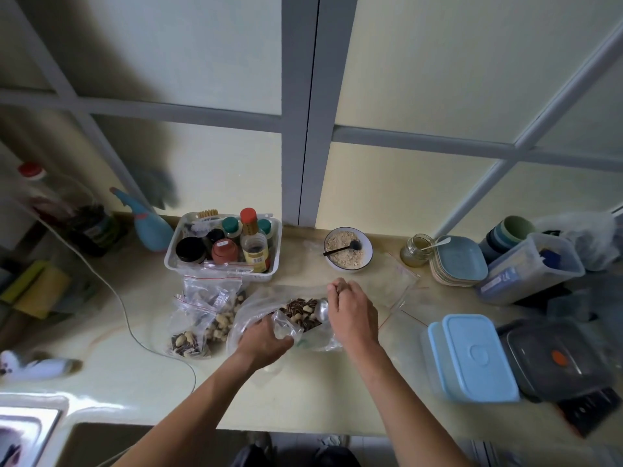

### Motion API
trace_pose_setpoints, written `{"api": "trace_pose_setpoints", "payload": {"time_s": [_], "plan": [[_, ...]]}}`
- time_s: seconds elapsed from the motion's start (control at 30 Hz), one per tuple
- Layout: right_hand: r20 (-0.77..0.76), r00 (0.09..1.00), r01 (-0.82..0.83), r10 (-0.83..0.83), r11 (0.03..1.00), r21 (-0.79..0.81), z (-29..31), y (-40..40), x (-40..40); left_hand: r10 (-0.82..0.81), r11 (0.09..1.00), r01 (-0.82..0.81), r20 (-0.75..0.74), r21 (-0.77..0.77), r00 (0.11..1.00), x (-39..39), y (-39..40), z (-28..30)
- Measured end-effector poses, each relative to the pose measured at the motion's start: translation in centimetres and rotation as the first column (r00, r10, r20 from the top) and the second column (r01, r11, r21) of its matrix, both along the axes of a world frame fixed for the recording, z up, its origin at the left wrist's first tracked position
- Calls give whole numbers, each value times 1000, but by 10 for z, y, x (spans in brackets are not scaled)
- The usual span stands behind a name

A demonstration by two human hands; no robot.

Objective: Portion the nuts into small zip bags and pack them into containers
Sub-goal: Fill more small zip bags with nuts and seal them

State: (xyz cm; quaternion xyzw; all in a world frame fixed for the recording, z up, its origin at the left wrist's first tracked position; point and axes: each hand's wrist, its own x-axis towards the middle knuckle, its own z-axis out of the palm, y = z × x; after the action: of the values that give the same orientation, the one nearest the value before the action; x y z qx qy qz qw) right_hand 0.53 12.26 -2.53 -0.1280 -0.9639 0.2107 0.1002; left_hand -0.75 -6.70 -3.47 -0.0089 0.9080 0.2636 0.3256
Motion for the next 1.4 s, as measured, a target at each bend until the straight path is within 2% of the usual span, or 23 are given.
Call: {"api": "trace_pose_setpoints", "payload": {"time_s": [0.23,0.4,0.57,0.67,0.8,0.87,0.97,1.07,1.17,1.3,1.4], "plan": [[41,998,41,-47,992,123,2,-12,-6,48,997,-47,10,-63,999,-1,-1,-8],[95,990,-118,104,981,156,-15,-33,-1,24,985,-20,23,-173,999,-5,-2,-15],[26,985,-173,172,975,142,-22,-59,2,28,976,-19,37,-215,999,-5,-3,-18],[-45,982,-182,186,980,78,-32,-69,0,41,973,-26,61,-231,997,-3,-7,-22],[-20,990,-140,139,981,-131,-31,-77,1,31,970,-9,87,-243,996,-2,-11,-24],[-54,994,-105,96,970,-221,-28,-79,3,31,968,-8,89,-249,996,-1,-12,-24],[-182,981,-94,60,979,-183,-23,-80,5,23,971,-3,83,-237,996,-2,-15,-26],[-227,974,-62,19,981,-183,-24,-79,4,-1,975,19,81,-223,997,-4,-18,-28],[-163,987,-49,-5,944,-325,-28,-77,0,-16,976,34,88,-214,996,-6,-19,-30],[-56,998,-54,34,906,-419,-36,-76,-1,-19,976,39,92,-212,996,-7,-20,-32],[-28,999,-39,28,829,-558,-33,-78,-1,-20,976,40,95,-215,995,-7,-21,-32]]}}
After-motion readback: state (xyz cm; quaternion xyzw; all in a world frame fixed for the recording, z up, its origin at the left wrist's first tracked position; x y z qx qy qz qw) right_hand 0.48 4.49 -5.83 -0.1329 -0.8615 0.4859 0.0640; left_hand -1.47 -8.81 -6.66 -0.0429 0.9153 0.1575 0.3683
